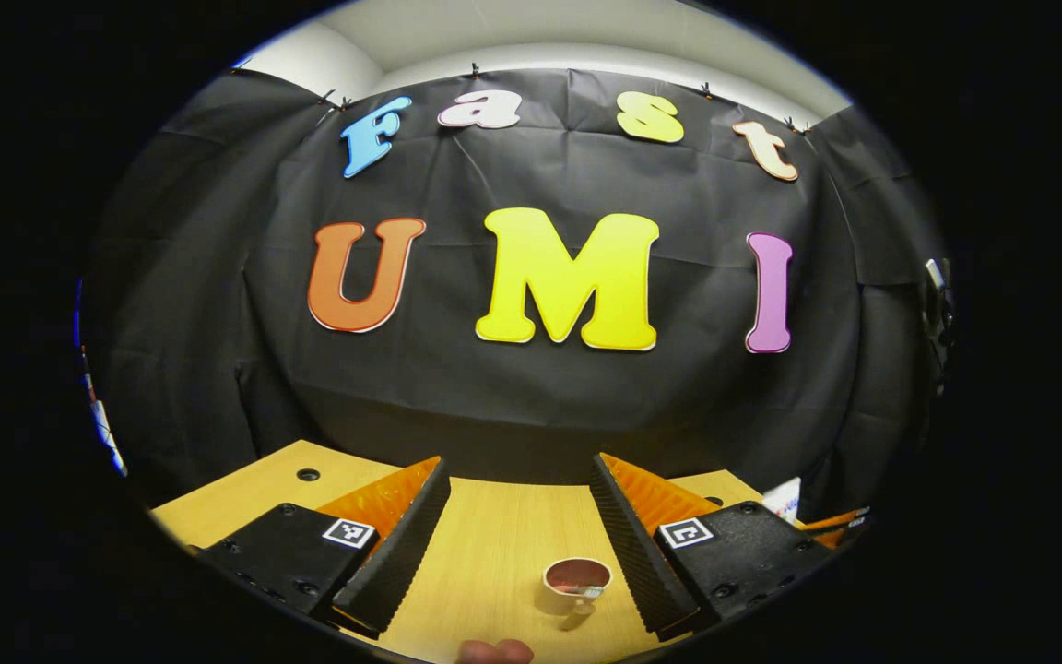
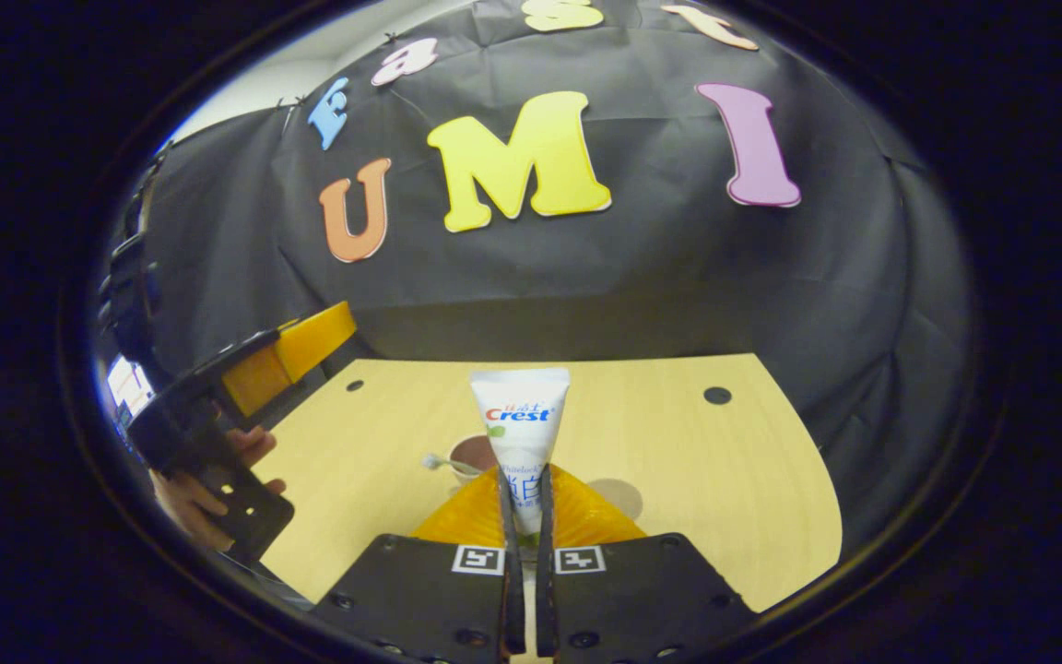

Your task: Put the toothbrush and toothpaste on the desktop into the cup, then pick up the cup and place it on the coaster on the desktop.

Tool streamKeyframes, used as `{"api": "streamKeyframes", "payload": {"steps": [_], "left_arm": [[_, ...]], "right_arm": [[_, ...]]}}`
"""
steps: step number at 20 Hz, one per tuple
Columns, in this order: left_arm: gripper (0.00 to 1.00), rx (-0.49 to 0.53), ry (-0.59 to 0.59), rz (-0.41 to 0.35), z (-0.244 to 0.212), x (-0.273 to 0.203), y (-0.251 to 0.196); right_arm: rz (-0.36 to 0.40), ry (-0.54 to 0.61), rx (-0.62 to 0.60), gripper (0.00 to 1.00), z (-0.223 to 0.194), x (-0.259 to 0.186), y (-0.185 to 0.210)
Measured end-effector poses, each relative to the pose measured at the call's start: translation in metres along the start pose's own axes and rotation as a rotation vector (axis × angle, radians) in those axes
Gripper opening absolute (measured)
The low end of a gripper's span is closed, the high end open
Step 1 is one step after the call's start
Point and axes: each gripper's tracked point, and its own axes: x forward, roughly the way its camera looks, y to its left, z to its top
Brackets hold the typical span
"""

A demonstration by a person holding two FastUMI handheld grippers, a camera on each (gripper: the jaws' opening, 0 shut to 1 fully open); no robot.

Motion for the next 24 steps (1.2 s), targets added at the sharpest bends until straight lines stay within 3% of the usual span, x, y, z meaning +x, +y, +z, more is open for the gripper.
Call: {"api": "streamKeyframes", "payload": {"steps": [8,13,24], "left_arm": [[0.96,-0.020,0.017,0.087,0.017,-0.020,0.046],[0.96,-0.020,0.034,0.130,0.010,-0.021,0.065],[0.96,-0.008,0.059,0.153,0.000,-0.021,0.090]], "right_arm": [[0.105,-0.179,-0.051,0.07,0.061,0.079,0.047],[0.176,-0.253,-0.079,0.05,0.064,0.115,0.073],[0.135,-0.221,-0.095,0.05,0.032,0.142,0.074]]}}
